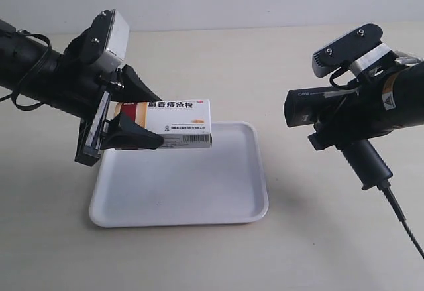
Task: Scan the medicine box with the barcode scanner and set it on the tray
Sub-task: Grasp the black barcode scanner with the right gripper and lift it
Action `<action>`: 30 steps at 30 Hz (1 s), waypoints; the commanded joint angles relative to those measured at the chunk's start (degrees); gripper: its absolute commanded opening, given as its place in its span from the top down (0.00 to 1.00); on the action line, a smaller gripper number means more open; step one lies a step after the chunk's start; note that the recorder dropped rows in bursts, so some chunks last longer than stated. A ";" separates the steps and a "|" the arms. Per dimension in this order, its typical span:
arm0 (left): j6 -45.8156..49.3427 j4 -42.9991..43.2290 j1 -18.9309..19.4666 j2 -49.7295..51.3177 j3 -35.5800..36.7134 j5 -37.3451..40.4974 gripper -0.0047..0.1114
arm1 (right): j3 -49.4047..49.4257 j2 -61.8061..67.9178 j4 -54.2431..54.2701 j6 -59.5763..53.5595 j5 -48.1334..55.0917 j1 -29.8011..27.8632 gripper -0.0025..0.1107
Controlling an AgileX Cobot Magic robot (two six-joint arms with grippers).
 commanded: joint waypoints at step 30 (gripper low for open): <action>0.05 0.25 0.11 7.07 -5.60 8.14 0.96 | 0.06 -6.91 17.74 -12.51 9.83 0.20 0.98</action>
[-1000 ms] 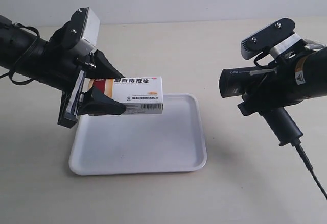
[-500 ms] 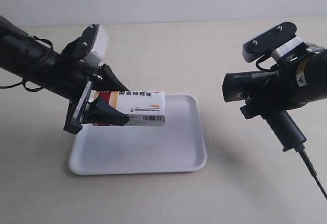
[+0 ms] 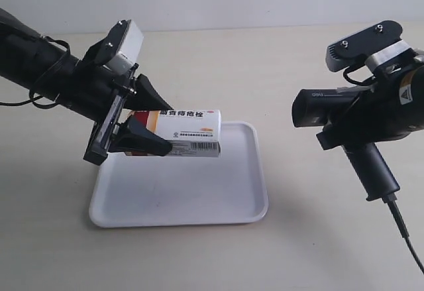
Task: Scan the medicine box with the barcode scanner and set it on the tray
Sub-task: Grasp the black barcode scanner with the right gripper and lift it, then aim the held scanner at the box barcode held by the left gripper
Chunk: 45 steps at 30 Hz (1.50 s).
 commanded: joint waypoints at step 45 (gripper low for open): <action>0.05 0.57 1.00 2.77 -1.40 0.73 0.96 | 0.24 -2.68 11.28 -15.41 7.58 0.20 0.98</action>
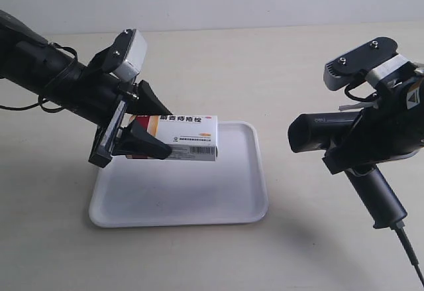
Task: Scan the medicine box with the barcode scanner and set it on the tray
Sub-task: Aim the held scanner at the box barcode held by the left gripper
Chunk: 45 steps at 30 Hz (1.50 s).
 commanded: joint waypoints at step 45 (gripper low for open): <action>0.05 -0.40 3.20 2.72 -2.85 7.57 0.96 | 0.25 -1.54 -11.74 10.40 -3.35 -0.02 0.98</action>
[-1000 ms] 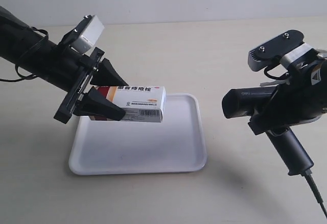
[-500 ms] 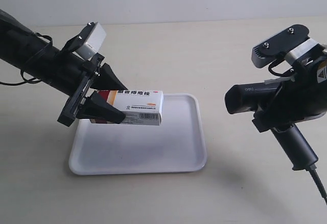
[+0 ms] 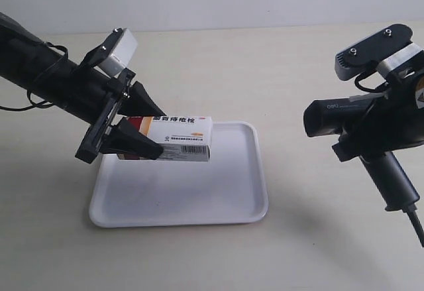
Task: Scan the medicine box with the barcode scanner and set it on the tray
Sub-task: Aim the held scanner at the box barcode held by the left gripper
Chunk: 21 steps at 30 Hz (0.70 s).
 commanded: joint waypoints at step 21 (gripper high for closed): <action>0.05 -1.78 0.12 -0.11 -0.43 0.28 0.96 | 0.03 16.62 9.15 -5.78 -12.38 -0.13 0.98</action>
